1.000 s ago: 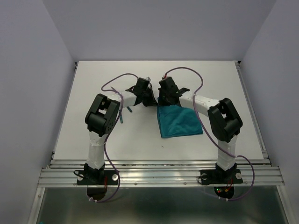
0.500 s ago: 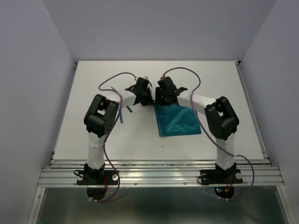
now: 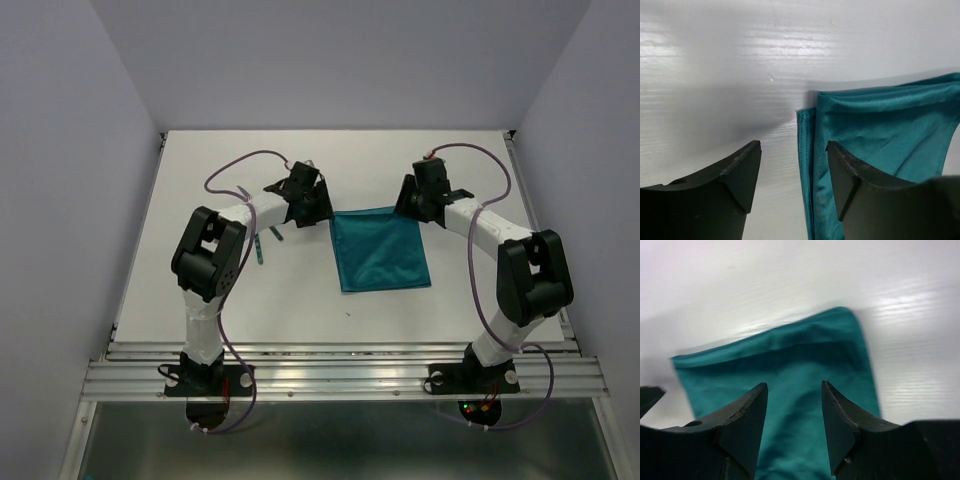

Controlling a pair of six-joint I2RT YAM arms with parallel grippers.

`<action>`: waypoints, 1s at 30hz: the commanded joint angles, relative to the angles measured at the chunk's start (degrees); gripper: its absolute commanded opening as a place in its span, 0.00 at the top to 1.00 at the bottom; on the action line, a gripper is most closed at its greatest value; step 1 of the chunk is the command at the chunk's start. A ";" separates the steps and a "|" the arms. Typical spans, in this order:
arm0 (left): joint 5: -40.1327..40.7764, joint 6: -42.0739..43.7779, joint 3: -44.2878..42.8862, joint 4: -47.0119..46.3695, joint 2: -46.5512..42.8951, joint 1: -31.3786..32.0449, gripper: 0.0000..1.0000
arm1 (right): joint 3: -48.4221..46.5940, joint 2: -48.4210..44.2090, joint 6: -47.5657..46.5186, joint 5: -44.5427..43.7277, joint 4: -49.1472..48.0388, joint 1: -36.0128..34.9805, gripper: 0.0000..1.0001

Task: Fold the napkin into a case and place the utensils inside
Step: Smooth out the lower triangle-folded napkin at the center of the board.

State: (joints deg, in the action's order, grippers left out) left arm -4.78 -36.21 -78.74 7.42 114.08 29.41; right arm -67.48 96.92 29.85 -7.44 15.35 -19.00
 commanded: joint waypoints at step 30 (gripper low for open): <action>-0.14 2.45 -7.22 2.16 6.16 3.38 1.00 | 8.42 0.10 -3.92 6.92 -1.64 9.33 0.32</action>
State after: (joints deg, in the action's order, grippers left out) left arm -5.17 -36.32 -85.65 9.26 121.45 33.15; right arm -60.23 97.65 27.11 -1.87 15.40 -10.72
